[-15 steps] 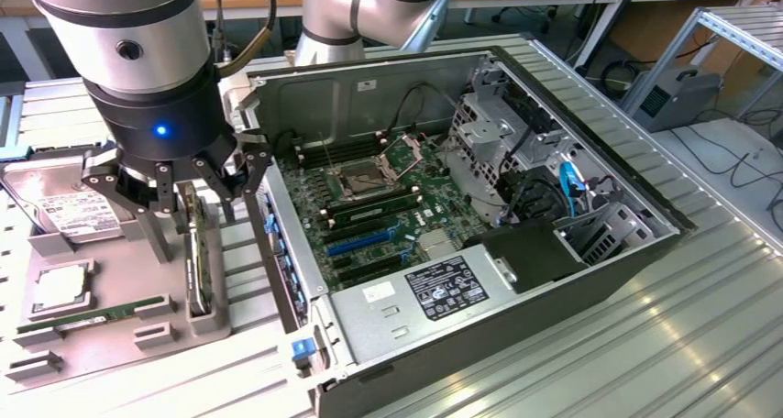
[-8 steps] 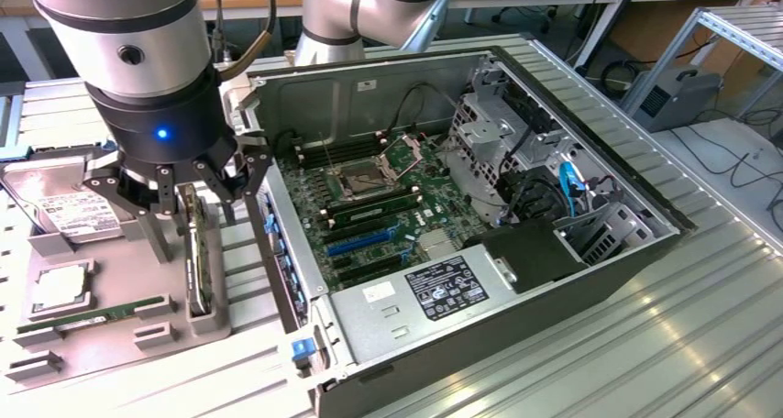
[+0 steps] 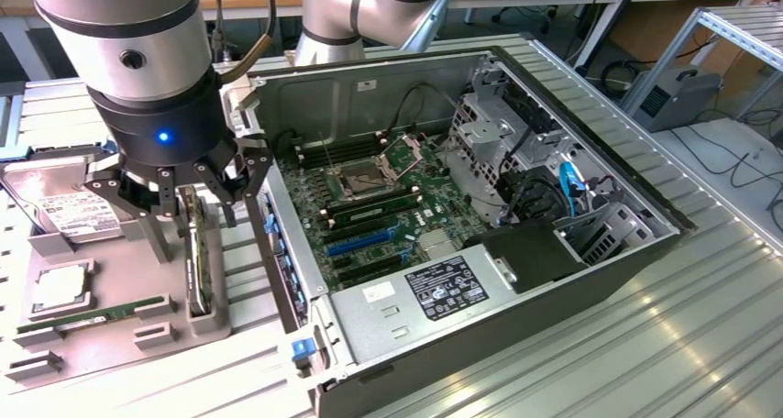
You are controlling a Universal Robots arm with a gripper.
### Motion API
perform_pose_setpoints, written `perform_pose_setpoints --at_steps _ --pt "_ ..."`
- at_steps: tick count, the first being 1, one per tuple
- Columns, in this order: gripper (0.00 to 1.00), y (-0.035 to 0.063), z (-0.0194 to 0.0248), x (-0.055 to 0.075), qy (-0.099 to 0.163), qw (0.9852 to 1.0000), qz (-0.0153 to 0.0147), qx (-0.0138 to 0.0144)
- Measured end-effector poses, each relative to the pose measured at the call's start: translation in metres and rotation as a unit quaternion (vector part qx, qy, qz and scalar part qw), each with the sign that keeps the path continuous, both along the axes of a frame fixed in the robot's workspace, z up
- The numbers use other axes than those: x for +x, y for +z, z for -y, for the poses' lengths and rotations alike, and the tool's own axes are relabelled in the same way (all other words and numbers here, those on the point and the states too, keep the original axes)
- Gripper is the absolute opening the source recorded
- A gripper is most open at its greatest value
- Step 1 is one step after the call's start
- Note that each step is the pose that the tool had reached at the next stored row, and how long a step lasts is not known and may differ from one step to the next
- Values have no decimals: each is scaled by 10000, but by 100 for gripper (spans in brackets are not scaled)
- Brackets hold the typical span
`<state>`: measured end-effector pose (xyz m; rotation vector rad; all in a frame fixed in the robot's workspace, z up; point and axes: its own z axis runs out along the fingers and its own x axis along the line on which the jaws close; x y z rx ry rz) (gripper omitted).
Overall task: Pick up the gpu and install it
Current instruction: 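Pick up the gpu and move the gpu toward the slot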
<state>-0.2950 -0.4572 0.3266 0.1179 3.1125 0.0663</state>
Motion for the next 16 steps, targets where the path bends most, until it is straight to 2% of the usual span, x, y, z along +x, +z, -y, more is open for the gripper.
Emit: perform_pose_setpoints --at_steps 16 --pt "48 -59 0 0 0 10000 0 0"
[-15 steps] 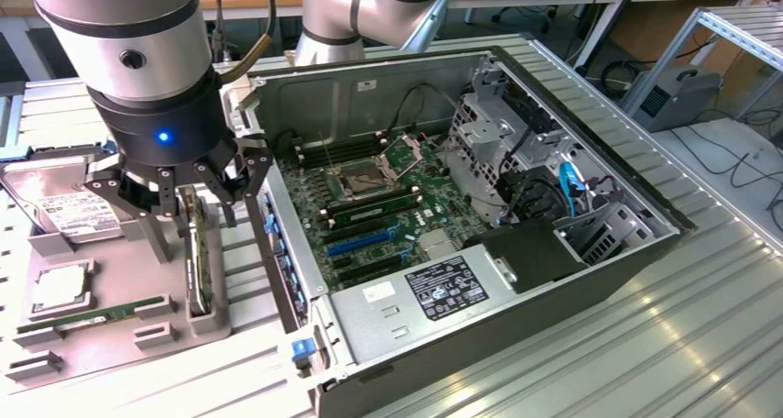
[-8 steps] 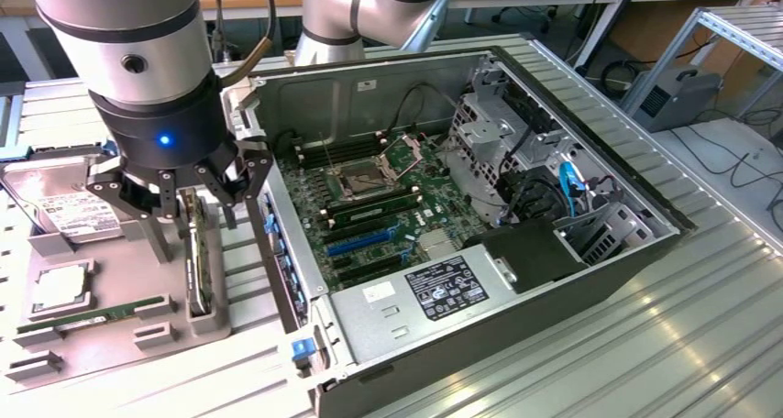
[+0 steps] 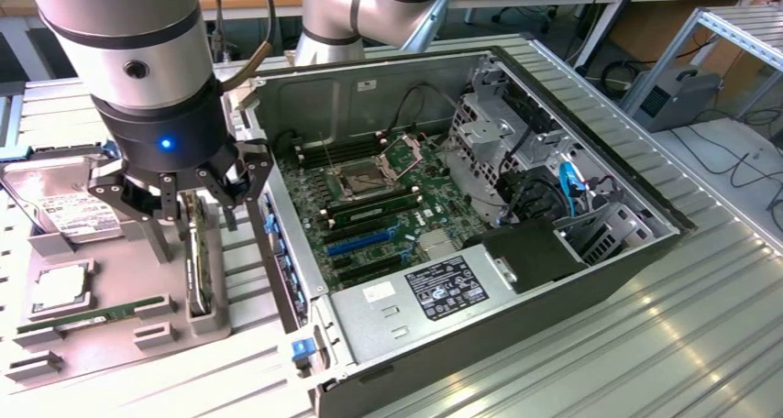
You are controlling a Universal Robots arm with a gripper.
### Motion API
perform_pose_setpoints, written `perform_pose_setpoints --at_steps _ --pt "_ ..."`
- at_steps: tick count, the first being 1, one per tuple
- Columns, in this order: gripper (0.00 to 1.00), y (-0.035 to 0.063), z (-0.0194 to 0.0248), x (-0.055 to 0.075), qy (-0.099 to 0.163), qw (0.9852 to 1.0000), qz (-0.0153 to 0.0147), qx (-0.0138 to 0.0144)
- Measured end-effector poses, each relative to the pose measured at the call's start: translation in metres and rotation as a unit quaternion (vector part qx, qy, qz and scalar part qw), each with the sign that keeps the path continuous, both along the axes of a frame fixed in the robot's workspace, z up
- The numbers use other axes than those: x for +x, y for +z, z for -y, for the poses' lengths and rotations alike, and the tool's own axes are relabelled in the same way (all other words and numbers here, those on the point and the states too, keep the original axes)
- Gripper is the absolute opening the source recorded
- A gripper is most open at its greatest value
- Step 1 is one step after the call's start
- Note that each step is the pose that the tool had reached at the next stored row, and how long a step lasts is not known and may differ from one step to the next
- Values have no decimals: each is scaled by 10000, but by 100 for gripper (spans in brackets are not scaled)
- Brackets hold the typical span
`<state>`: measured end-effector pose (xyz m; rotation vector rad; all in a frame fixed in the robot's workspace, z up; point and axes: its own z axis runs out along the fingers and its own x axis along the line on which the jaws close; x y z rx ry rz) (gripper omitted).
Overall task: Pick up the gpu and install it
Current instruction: 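Pick up the gpu and move the gpu toward the slot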
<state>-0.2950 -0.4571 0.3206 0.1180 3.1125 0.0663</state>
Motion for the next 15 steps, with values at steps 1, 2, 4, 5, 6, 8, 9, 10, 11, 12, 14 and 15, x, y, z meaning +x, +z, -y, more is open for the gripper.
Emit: perform_pose_setpoints --at_steps 1,2,4,5,6,8,9,10,11,12,14,15 --pt "48 -4 0 0 0 10000 0 0" --pt "48 -9 0 0 0 10000 0 0" --pt "48 -16 0 0 0 10000 -1 -1" --pt "48 -21 0 0 0 10000 0 0" --pt "48 -24 -2 0 -1 10000 0 0" --pt "48 -28 -12 -1 -1 10000 0 -1" --pt "48 -31 -19 0 0 10000 0 -1" --pt "48 -33 -30 0 0 10000 0 -2" --pt "48 -35 -40 0 0 10000 0 -3" --pt "48 -36 -53 0 0 10000 0 -4" --pt "48 -41 -78 -1 0 10000 0 -7" --pt "48 -43 -87 -1 0 10000 0 -9"
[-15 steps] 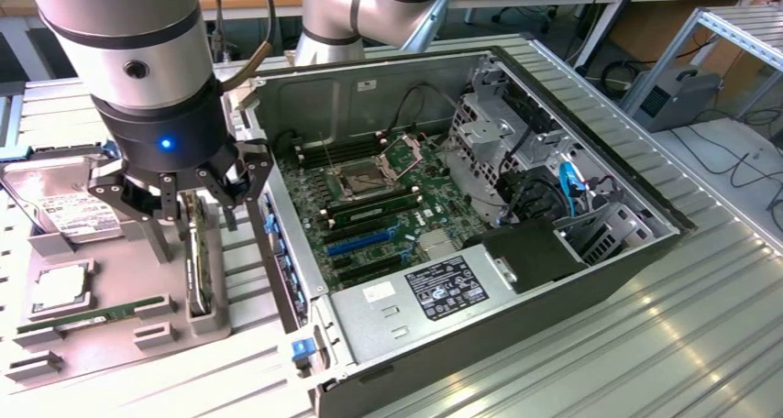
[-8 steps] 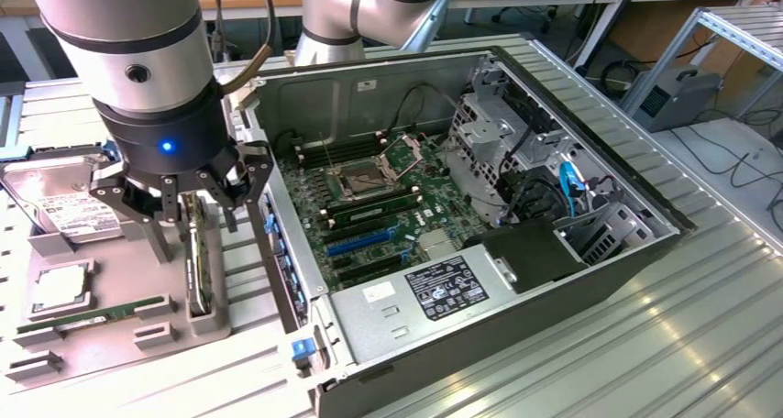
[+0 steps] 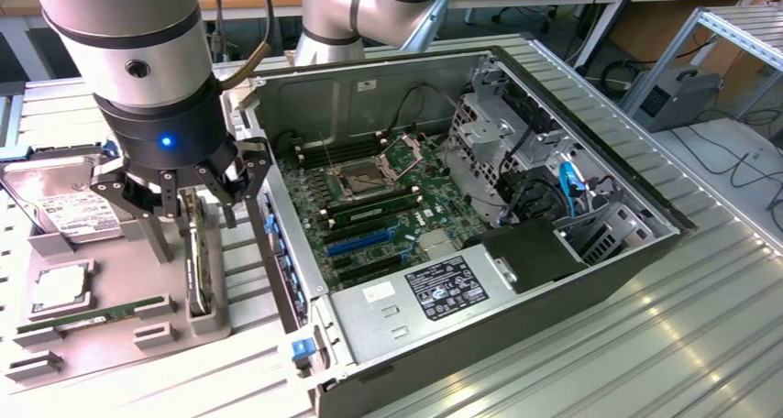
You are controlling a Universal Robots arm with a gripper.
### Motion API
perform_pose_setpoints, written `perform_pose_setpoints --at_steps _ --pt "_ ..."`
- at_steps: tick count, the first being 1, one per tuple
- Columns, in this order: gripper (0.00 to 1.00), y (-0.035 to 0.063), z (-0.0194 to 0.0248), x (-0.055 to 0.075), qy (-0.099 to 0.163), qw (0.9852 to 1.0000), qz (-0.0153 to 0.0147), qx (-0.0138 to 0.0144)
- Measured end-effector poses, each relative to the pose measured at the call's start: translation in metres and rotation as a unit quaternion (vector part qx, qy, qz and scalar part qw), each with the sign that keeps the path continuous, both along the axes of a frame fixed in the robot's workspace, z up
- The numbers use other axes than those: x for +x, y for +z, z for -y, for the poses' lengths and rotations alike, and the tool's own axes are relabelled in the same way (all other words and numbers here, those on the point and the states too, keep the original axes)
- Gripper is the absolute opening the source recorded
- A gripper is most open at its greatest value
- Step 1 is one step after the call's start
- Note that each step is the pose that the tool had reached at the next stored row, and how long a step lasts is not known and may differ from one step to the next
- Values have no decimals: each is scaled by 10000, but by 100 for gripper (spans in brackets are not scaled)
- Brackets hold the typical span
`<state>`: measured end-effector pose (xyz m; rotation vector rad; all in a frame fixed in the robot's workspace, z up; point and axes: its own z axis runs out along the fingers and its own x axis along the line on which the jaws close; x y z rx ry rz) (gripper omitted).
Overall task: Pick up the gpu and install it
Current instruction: 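Pick up the gpu and move the gpu toward the slot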
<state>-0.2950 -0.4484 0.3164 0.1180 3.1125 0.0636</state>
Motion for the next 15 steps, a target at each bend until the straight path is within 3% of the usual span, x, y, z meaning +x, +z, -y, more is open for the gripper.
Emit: perform_pose_setpoints --at_steps 9,15 --pt "48 -26 -56 -16 0 10000 0 -15" --pt "48 -56 -120 -61 1 10000 1 -27"
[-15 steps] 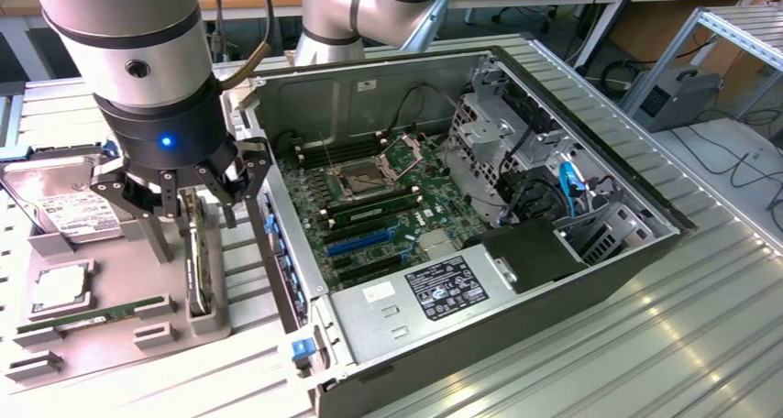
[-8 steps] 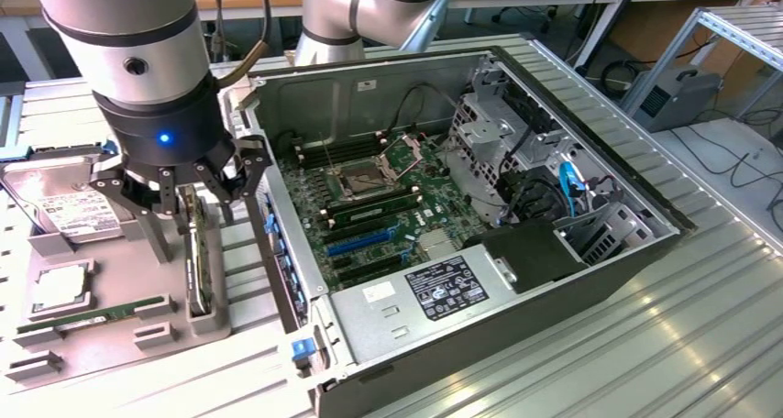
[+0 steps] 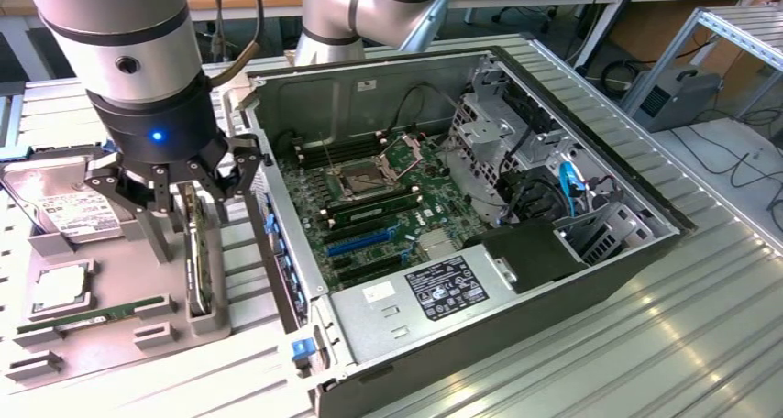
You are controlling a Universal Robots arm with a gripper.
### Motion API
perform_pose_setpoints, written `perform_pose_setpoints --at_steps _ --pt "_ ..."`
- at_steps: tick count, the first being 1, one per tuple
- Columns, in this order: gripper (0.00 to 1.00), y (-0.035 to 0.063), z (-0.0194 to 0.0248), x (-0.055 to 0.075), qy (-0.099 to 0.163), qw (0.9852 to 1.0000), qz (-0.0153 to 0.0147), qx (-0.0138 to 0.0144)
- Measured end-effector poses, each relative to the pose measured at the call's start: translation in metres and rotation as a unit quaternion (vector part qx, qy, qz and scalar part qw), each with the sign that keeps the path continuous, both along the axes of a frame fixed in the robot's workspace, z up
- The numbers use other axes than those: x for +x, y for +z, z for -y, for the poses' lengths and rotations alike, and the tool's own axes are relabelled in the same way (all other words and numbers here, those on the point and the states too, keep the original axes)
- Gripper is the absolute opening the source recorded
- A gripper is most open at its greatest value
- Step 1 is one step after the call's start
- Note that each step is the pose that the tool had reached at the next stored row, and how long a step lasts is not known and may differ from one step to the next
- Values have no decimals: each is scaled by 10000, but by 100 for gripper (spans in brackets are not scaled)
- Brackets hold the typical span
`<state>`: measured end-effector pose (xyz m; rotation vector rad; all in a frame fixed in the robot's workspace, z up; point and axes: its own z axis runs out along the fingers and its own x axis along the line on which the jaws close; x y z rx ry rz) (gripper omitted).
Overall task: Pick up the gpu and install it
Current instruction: 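Pick up the gpu and move the gpu toward the slot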
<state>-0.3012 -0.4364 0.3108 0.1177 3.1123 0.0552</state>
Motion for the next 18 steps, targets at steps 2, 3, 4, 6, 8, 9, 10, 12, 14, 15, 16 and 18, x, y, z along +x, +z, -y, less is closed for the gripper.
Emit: perform_pose_setpoints --at_steps 2,3,4,6,8,9,10,12,14,15,16,18 --pt "48 -11 -16 -16 0 10000 -1 -5" --pt "48 -26 -27 -32 -1 10000 0 -6" --pt "48 -35 -31 -46 0 10000 -1 -8" --pt "48 -52 -36 -75 -1 10000 0 -9" --pt "48 -68 -38 -94 -1 10000 0 -9" --pt "48 -75 -38 -102 0 10000 0 -10" --pt "48 -81 -38 -111 -1 10000 -1 -10" --pt "48 -97 -38 -132 -1 10000 -1 -11" --pt "48 -113 -39 -147 -1 10000 0 -10" --pt "48 -122 -39 -156 -1 10000 0 -10" --pt "48 -135 -38 -168 -1 10000 -1 -10" --pt "48 -155 -38 -172 0 10000 -1 -10"
